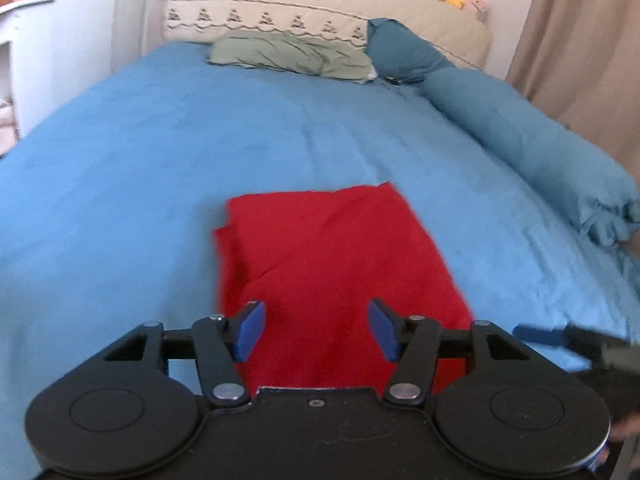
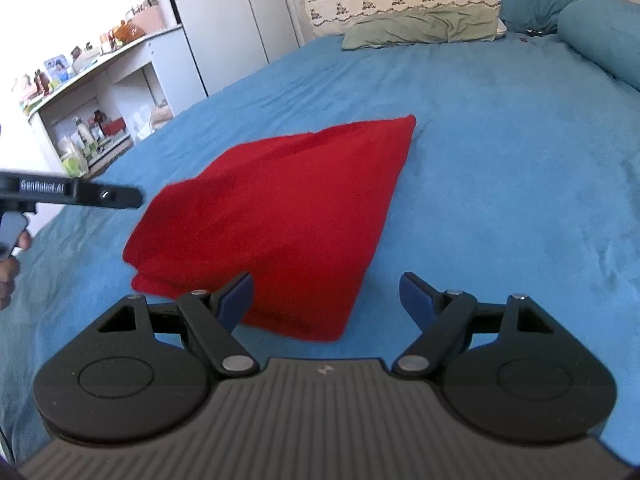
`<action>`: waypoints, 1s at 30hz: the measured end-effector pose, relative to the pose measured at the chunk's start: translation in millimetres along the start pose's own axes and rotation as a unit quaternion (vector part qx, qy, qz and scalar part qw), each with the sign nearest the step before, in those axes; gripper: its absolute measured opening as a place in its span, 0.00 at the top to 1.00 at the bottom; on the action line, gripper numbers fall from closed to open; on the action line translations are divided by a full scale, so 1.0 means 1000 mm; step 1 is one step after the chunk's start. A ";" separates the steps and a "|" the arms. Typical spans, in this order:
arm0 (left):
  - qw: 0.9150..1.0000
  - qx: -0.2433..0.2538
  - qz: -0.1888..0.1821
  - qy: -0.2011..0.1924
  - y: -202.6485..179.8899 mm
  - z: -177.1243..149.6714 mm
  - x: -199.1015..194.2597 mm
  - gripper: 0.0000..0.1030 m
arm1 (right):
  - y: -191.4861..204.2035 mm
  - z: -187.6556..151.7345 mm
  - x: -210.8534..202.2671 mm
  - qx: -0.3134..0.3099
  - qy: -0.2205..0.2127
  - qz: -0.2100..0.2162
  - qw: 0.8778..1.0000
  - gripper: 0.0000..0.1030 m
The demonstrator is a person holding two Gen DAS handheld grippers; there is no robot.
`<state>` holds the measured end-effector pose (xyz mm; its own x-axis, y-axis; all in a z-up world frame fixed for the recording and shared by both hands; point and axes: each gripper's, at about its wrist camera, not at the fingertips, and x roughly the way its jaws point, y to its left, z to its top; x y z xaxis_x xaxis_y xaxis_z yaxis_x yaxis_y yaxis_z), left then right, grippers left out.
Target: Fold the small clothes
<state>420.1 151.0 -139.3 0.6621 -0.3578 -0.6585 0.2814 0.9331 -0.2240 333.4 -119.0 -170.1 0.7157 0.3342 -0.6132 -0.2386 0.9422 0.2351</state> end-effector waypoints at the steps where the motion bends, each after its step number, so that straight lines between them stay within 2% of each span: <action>1: 1.000 -0.005 -0.004 0.003 -0.001 0.004 0.012 0.40 | 0.001 0.002 0.002 0.004 -0.002 0.002 1.000 0.07; 3: 1.000 -0.020 -0.007 0.006 0.005 0.004 0.033 0.43 | 0.002 0.004 0.006 0.011 -0.003 0.004 1.000 0.07; 5: 0.999 -0.045 0.020 0.018 0.017 -0.001 0.049 0.56 | 0.003 0.004 0.008 0.008 -0.003 0.000 1.000 0.07; 6: 0.998 -0.058 0.026 0.022 0.025 -0.007 0.050 0.58 | 0.003 0.004 0.008 0.006 -0.003 -0.001 1.000 0.07; 7: 0.997 -0.068 0.028 0.023 0.030 -0.010 0.055 0.67 | 0.003 0.004 0.008 0.005 -0.002 0.000 1.000 0.07; 8: 0.997 -0.074 0.030 0.020 0.033 -0.015 0.055 0.71 | 0.002 0.003 0.008 0.005 0.001 0.003 1.000 0.07; 10: 0.996 -0.080 0.031 0.016 0.035 -0.019 0.047 0.70 | -0.001 0.000 0.009 0.004 0.005 0.002 1.000 0.07; 12: 0.996 -0.079 0.031 0.013 0.031 -0.020 0.027 0.62 | -0.005 -0.001 0.009 0.005 0.008 0.000 1.000 0.07; 14: 0.997 -0.069 0.040 0.002 0.030 -0.017 0.005 0.27 | -0.009 0.001 0.006 0.004 0.008 0.001 1.000 0.07; 16: 0.998 -0.052 0.036 -0.010 0.034 -0.007 -0.013 0.17 | -0.016 0.010 -0.001 0.004 0.002 0.002 1.000 0.07; 17: 0.998 -0.044 0.031 -0.010 0.037 0.000 -0.021 0.17 | -0.019 0.016 -0.003 0.006 0.002 0.006 1.000 0.07; 18: 0.999 -0.039 0.029 -0.005 0.039 0.007 -0.020 0.16 | -0.024 0.025 -0.005 0.013 0.005 0.012 1.000 0.07; 20: 0.999 -0.032 0.033 0.018 0.043 0.020 -0.013 0.04 | -0.033 0.044 -0.002 0.031 0.024 0.028 0.999 0.05; 22: 0.998 -0.044 0.037 0.033 0.051 0.027 0.002 0.03 | -0.040 0.063 0.009 0.056 0.056 0.039 0.996 0.03; 24: 0.995 -0.080 0.032 0.053 0.065 0.028 0.020 0.03 | -0.049 0.078 0.023 0.089 0.070 0.057 0.992 0.00; 26: 0.991 -0.119 0.020 0.064 0.078 0.025 0.039 0.03 | -0.058 0.088 0.041 0.121 0.082 0.057 0.988 0.00; 29: 0.985 -0.147 -0.012 0.085 0.089 0.020 0.066 0.07 | -0.070 0.091 0.069 0.163 0.098 0.056 0.980 0.00; 30: 0.985 -0.147 -0.012 0.089 0.089 0.020 0.071 0.09 | -0.073 0.089 0.079 0.174 0.105 0.054 0.978 0.00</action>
<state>506.0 207.5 -192.2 0.5182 -0.3920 -0.7601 0.0657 0.9044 -0.4217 465.7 -163.8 -168.5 0.5389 0.4637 -0.7032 -0.0415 0.8484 0.5277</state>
